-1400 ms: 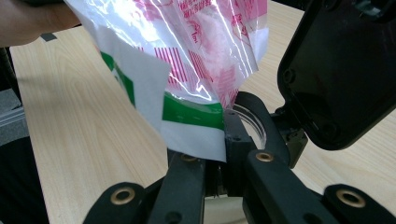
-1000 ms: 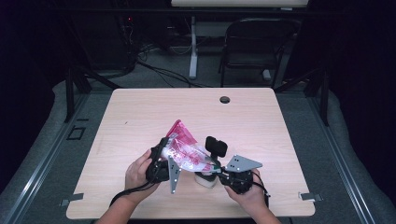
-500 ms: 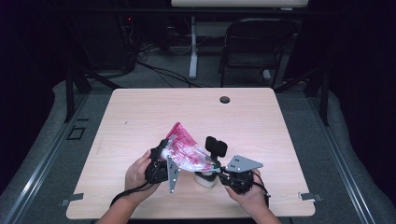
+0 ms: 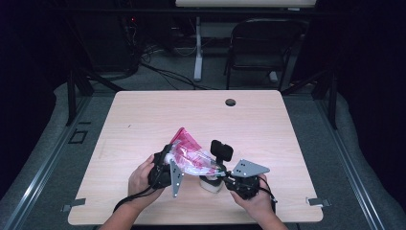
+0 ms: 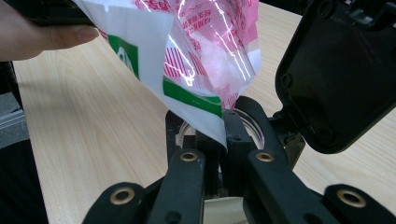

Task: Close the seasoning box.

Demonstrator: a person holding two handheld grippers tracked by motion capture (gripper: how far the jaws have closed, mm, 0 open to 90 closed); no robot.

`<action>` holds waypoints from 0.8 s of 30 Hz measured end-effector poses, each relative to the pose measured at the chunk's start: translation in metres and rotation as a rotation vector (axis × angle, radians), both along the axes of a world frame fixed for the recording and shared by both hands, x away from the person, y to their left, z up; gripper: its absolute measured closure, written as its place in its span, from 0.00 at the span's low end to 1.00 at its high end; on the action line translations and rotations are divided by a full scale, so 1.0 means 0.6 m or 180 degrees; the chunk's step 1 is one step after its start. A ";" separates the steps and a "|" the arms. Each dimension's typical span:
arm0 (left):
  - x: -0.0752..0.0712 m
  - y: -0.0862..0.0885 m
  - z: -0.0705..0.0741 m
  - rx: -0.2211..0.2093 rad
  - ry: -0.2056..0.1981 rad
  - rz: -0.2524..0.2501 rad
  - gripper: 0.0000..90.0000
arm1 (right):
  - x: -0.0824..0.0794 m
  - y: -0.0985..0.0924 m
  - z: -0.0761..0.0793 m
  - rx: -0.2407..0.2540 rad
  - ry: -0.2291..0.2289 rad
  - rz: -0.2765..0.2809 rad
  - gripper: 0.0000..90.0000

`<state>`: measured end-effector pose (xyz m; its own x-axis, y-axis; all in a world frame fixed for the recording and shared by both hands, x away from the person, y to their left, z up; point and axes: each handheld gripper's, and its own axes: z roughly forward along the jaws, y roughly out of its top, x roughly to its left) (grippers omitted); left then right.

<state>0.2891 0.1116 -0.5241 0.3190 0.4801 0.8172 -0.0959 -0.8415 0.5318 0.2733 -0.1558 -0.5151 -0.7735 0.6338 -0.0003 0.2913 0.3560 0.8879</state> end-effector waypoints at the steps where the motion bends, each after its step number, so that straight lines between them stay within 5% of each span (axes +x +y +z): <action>1: 0.000 0.000 0.001 0.0018 0.0009 0.0003 0.76 | 0.000 0.000 0.000 0.0014 0.0003 -0.0001 0.97; 24: -0.004 0.002 0.010 -0.0007 0.0257 -0.0022 0.77 | -0.001 -0.001 0.005 0.0091 -0.0054 -0.0022 0.97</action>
<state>0.2866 0.1127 -0.5178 0.3872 0.4794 0.7876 -0.0582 -0.8398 0.5398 0.2729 -0.1566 -0.5121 -0.7691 0.6392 0.0047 0.2784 0.3284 0.9026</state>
